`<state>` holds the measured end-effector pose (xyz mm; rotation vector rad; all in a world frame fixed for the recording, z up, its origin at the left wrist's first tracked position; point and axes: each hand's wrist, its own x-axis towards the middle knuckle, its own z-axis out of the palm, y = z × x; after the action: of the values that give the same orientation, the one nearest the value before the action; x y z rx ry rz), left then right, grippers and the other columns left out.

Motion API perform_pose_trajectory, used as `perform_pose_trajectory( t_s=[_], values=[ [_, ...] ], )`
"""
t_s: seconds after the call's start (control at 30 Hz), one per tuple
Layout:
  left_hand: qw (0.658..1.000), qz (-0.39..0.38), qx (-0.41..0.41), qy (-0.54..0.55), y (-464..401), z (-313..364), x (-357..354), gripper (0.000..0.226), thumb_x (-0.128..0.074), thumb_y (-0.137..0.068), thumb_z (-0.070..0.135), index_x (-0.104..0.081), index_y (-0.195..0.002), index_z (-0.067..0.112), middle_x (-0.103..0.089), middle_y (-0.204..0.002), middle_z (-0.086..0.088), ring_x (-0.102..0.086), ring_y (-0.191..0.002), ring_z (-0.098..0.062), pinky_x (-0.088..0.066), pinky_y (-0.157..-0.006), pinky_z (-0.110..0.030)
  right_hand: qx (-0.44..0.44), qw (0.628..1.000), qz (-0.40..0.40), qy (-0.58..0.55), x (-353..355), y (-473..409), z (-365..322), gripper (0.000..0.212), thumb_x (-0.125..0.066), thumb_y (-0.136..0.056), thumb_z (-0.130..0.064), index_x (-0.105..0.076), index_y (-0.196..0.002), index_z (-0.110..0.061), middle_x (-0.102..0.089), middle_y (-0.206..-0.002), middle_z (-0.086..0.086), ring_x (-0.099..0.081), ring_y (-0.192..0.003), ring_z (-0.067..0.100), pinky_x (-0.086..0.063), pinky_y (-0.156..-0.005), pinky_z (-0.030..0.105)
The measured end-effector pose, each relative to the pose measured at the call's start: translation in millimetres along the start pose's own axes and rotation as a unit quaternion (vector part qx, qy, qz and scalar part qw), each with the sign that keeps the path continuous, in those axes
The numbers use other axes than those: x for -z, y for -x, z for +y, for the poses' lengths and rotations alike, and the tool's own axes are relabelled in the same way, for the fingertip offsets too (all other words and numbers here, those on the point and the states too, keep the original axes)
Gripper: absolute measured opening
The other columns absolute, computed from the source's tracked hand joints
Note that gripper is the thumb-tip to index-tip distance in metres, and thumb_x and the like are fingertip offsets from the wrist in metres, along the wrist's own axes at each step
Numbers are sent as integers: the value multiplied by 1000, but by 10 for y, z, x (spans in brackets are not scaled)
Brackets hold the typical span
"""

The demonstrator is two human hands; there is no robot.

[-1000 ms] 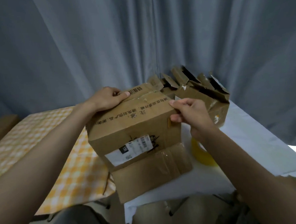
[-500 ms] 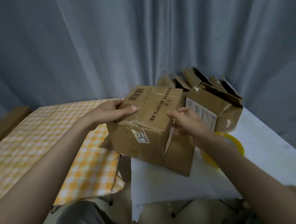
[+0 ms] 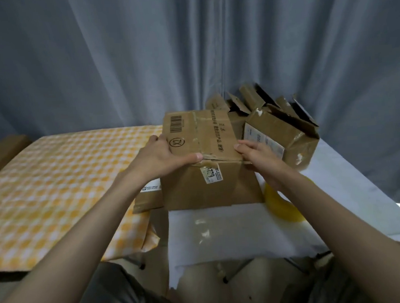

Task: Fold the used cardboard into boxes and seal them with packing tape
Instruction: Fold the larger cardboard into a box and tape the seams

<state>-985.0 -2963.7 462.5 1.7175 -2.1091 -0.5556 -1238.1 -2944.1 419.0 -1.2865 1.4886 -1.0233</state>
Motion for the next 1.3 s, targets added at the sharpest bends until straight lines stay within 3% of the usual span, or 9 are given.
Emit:
perform_pose_trajectory(
  t_s=[0.13, 0.4, 0.53, 0.6, 0.67, 0.83, 0.97, 1.13, 1.3],
  values=[
    [1000, 15, -9, 9, -9, -40, -31, 98, -64, -58, 88, -48, -137, 34, -50, -121, 5, -50, -117, -19, -50, -96, -43, 11, 999, -10, -44, 51, 83, 58, 27, -59, -99, -32, -64, -124, -23, -69, -121, 0, -67, -106, 12, -59, -79, 24],
    [1000, 30, -2, 10, -53, -2, -61, 94, -67, -64, 83, -47, -139, 31, -51, -122, 5, -51, -120, -21, -49, -98, -45, 1, 998, -34, -46, 172, 162, 45, 24, -59, -100, -25, -68, -119, -14, -70, -113, 4, -71, -94, 14, -59, -72, 23],
    [1000, 21, 2, 7, -102, -47, -47, 94, -66, -65, 83, -44, -142, 33, -46, -118, 5, -49, -121, -22, -47, -100, -43, 16, 994, 18, 111, 362, 114, 147, 14, -61, -97, -21, -72, -95, -13, -74, -94, 6, -72, -81, 21, -58, -59, 21],
    [1000, 9, 17, 0, -130, -90, -46, 102, -63, -60, 88, -41, -144, 33, -47, -124, 2, -50, -122, -23, -47, -101, -43, -7, 943, 10, 332, 506, 79, 258, 9, -64, -92, -25, -66, -91, -16, -67, -102, 1, -62, -88, 20, -53, -56, 19],
    [1000, -11, 26, -1, -160, -138, -69, 109, -59, -60, 90, -33, -149, 32, -44, -137, -3, -47, -128, -26, -45, -104, -44, -79, 854, -73, 508, 602, 84, 389, 24, -73, -83, -33, -57, -98, -24, -59, -115, 2, -55, -99, 22, -54, -72, 28],
    [999, 8, 11, -38, -130, -206, -208, 118, -40, -67, 92, -13, -158, 21, -20, -160, -5, -25, -146, -26, -28, -116, -43, -100, 793, -136, 586, 632, 197, 660, 69, -87, -70, -27, -49, -128, -25, -57, -127, 1, -58, -110, 23, -51, -86, 32],
    [987, 62, -38, -141, -100, -204, -227, 113, -21, -75, 90, -25, -155, 9, -19, -163, -10, -19, -148, -27, -18, -121, -41, -33, 812, -72, 579, 638, 331, 719, 43, -73, -84, -19, -59, -125, -19, -59, -126, 2, -56, -112, 22, -43, -80, 27],
    [953, 169, -201, -150, 40, 199, -321, 54, -49, -99, 44, -51, -141, 10, -48, -145, -10, -37, -138, -27, -18, -121, -42, -5, 900, 28, 435, 695, 593, 412, 31, -73, -86, -24, -60, -113, -16, -61, -108, 6, -58, -95, 24, -53, -87, 42],
    [946, 120, -295, -51, 266, 780, -624, 40, -49, -102, 29, -56, -139, 15, -56, -132, 0, -45, -125, -16, -33, -109, -33, 39, 951, 85, 296, 667, 902, 159, 25, -77, -84, -16, -60, -102, -10, -63, -93, 12, -60, -88, 30, -51, -78, 44]
  ],
)
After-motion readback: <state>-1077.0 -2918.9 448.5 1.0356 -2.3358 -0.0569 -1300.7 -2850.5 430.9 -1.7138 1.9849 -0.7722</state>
